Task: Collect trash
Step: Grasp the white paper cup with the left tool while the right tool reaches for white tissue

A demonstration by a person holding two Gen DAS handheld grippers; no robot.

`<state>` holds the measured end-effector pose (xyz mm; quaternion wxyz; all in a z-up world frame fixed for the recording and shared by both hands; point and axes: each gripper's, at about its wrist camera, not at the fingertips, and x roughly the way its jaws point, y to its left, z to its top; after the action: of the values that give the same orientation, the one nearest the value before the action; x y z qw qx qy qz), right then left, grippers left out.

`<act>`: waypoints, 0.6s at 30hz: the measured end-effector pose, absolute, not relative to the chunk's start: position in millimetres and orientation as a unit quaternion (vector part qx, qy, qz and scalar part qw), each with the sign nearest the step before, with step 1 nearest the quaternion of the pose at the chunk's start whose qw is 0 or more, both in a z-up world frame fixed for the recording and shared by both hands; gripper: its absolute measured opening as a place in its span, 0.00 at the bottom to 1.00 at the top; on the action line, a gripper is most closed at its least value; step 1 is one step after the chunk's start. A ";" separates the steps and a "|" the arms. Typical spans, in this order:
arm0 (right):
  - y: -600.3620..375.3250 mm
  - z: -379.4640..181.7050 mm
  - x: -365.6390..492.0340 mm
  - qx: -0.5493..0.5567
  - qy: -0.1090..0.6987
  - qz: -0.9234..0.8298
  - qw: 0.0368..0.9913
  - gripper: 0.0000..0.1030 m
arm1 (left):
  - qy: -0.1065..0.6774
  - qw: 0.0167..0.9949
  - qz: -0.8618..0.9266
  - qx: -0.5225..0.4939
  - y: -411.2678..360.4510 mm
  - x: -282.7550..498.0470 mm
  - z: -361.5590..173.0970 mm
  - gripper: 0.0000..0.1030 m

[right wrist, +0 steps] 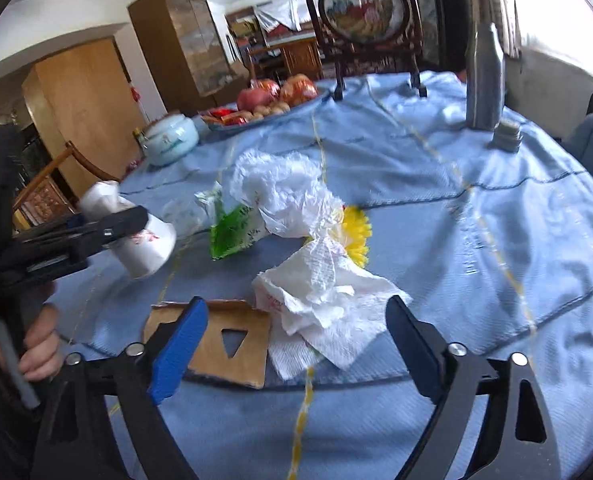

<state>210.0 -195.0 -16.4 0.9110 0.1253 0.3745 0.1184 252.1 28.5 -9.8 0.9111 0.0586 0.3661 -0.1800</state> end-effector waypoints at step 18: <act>-231.0 40.8 137.4 0.176 0.250 0.127 0.944 0.02 | 0.365 0.912 -0.178 0.052 33.4 253.2 -10.0 0.70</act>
<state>137.4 -231.0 40.8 0.9436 0.1758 0.2499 0.1273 253.2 33.4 -10.0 0.9123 0.0515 0.3653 -0.1778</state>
